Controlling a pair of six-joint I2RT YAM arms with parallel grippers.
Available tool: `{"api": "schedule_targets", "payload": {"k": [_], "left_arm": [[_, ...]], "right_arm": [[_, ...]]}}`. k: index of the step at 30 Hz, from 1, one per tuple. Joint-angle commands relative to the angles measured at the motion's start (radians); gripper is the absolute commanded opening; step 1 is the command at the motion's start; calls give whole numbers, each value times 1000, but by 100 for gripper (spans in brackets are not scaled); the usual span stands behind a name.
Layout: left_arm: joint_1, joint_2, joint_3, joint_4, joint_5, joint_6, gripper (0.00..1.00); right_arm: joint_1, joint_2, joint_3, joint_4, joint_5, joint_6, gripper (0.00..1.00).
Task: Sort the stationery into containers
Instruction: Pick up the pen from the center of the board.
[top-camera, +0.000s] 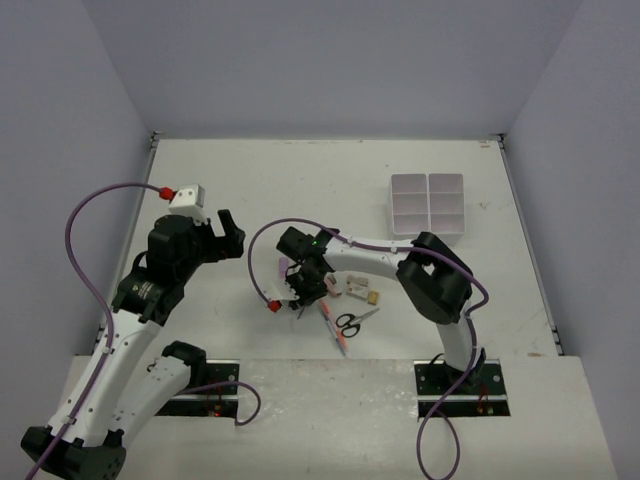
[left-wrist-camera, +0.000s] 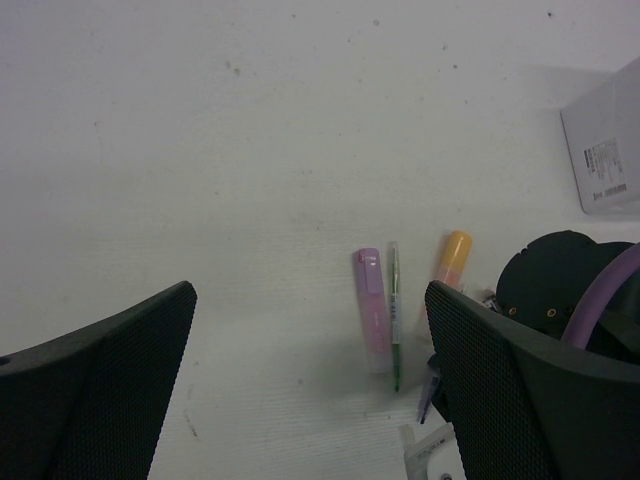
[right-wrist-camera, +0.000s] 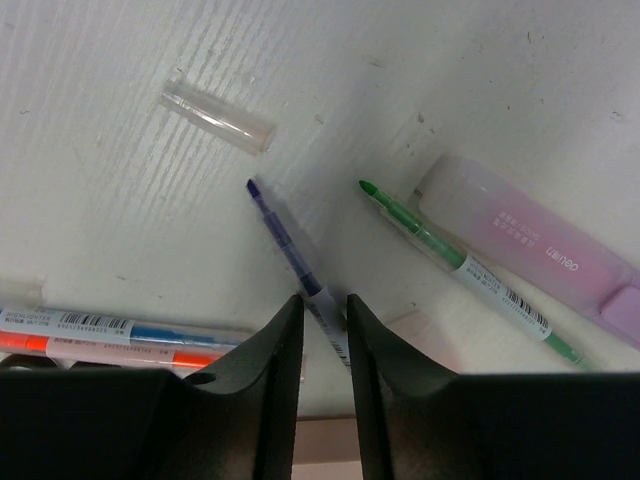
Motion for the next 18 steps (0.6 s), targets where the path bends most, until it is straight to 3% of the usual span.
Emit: {"api": "schedule_targets", "payload": {"k": [1,18], "left_arm": [[-7,-2,-2,33,6,9,100],[-10,2,-2,33,9,9,100]], "right_arm": [[-10,10,15,0,45,-19,26],[-10,-6,-19,36,112,-33,0]]}}
